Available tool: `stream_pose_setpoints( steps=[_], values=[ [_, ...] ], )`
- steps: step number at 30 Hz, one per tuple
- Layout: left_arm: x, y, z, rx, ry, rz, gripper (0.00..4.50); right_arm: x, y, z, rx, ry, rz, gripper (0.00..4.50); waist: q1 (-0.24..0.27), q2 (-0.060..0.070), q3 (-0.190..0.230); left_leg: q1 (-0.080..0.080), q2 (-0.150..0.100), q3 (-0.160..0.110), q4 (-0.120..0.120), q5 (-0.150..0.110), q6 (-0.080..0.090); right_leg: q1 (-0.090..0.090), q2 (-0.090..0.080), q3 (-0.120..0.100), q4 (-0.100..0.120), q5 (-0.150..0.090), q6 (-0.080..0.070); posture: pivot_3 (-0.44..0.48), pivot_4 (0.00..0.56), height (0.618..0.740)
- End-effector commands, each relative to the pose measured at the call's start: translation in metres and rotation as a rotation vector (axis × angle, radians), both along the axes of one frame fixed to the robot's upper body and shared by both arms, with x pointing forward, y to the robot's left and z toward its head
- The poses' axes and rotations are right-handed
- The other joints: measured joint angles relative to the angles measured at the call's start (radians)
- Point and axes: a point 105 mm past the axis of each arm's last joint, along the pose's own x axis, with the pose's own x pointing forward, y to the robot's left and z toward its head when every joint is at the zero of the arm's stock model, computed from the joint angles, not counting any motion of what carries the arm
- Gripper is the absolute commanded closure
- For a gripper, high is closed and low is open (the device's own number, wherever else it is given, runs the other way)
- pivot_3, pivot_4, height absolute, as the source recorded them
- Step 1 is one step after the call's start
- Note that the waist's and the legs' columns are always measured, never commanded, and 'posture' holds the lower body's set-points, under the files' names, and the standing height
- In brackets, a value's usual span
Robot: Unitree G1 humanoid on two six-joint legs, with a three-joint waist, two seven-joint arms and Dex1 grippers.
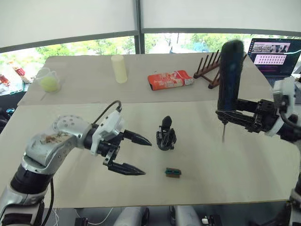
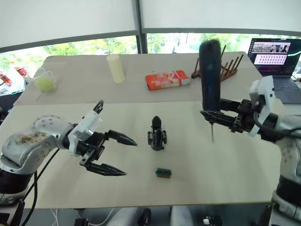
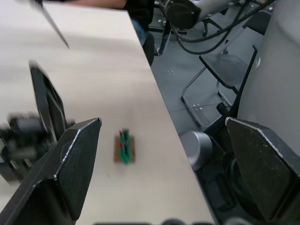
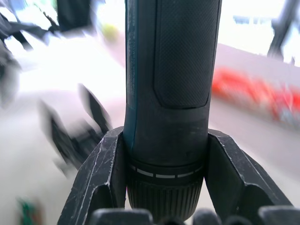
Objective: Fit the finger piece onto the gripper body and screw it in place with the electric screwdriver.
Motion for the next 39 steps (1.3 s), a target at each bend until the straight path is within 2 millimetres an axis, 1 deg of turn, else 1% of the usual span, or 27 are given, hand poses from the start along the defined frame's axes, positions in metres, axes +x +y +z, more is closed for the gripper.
stream_pose_setpoints(
  steps=[1,3,5,8,10,12,15,19,21,24,32,39],
  values=[
    [0.000,0.006,-0.004,-0.004,-0.060,0.000,0.00,-0.026,0.024,0.018,0.143,-0.115,-0.019,2.58,0.004,0.000,0.000,0.000,-0.001,0.000,0.000,0.000,0.000,0.001,0.000,0.001,-0.001,0.000,0.000,0.000,0.150,0.740],
    [0.004,0.007,-0.010,-0.017,-0.046,0.033,0.00,-0.037,0.035,0.015,0.197,-0.135,-0.034,2.58,0.012,0.000,0.000,0.001,-0.003,0.000,0.000,0.000,0.000,0.002,-0.001,0.001,-0.001,0.000,0.000,0.000,0.150,0.740],
    [0.008,0.008,-0.016,-0.022,-0.055,0.054,0.00,-0.048,0.045,0.011,0.206,-0.136,-0.023,2.58,0.017,0.000,0.000,0.001,-0.004,0.000,0.000,0.000,0.001,0.002,0.000,0.000,-0.001,0.000,0.000,0.000,0.150,0.740],
    [0.012,0.009,-0.038,0.000,-0.149,0.015,0.00,-0.068,0.062,-0.005,0.210,-0.096,0.002,2.58,0.019,0.000,0.000,0.002,-0.004,0.001,-0.001,0.000,0.002,0.003,0.001,-0.003,-0.002,0.000,0.000,0.000,0.150,0.740],
    [0.016,0.009,-0.048,-0.003,-0.163,0.014,0.00,-0.076,0.069,-0.012,0.210,-0.076,0.014,2.58,0.018,0.000,0.000,0.004,-0.004,0.002,-0.002,0.000,0.002,0.004,0.001,-0.005,-0.002,0.000,0.000,0.000,0.150,0.740],
    [0.021,0.005,-0.052,-0.022,-0.160,0.015,0.00,-0.076,0.067,-0.020,0.208,-0.076,-0.023,2.58,0.017,0.000,0.000,0.007,-0.004,0.002,-0.002,0.000,0.002,0.006,0.000,-0.005,-0.002,0.000,0.000,0.000,0.150,0.740],
    [0.025,0.000,-0.057,-0.038,-0.166,0.009,0.00,-0.076,0.066,-0.025,0.239,-0.082,-0.081,2.58,0.017,0.000,0.000,0.009,-0.004,0.002,-0.002,0.000,0.002,0.008,0.001,-0.005,-0.002,0.000,0.000,0.000,0.150,0.740],
    [0.028,-0.004,-0.062,-0.049,-0.166,-0.001,0.00,-0.078,0.073,-0.034,0.266,-0.070,-0.097,2.58,0.010,0.000,-0.001,0.011,-0.004,0.002,-0.004,0.000,0.002,0.008,0.002,-0.004,-0.001,0.000,0.001,0.000,0.150,0.740],
    [0.026,-0.004,-0.066,-0.044,-0.185,-0.022,0.00,-0.076,0.075,-0.037,0.268,-0.084,-0.119,2.58,0.004,0.000,-0.001,0.013,-0.004,0.003,-0.006,0.000,0.002,0.008,0.002,-0.004,-0.001,0.000,0.001,0.000,0.150,0.740],
    [0.025,-0.006,-0.068,-0.049,-0.159,-0.022,0.00,-0.069,0.076,-0.038,0.270,-0.102,-0.131,2.58,-0.002,0.000,-0.001,0.013,-0.004,0.003,-0.007,0.000,0.002,0.009,0.002,-0.004,-0.001,0.000,0.001,0.000,0.150,0.740],
    [0.026,-0.007,-0.068,-0.042,-0.158,-0.040,0.00,-0.066,0.072,-0.036,0.252,-0.110,-0.112,2.58,-0.001,0.000,-0.001,0.014,-0.003,0.003,-0.009,0.000,0.002,0.009,0.003,-0.004,-0.002,0.000,0.001,0.000,0.150,0.740],
    [0.026,-0.007,-0.079,-0.016,-0.133,-0.014,0.00,-0.072,0.074,-0.033,0.242,-0.102,-0.091,2.58,-0.001,0.000,-0.001,0.014,-0.003,0.003,-0.009,0.000,0.002,0.009,0.004,-0.002,-0.002,0.000,0.001,0.000,0.150,0.740]
  ],
)
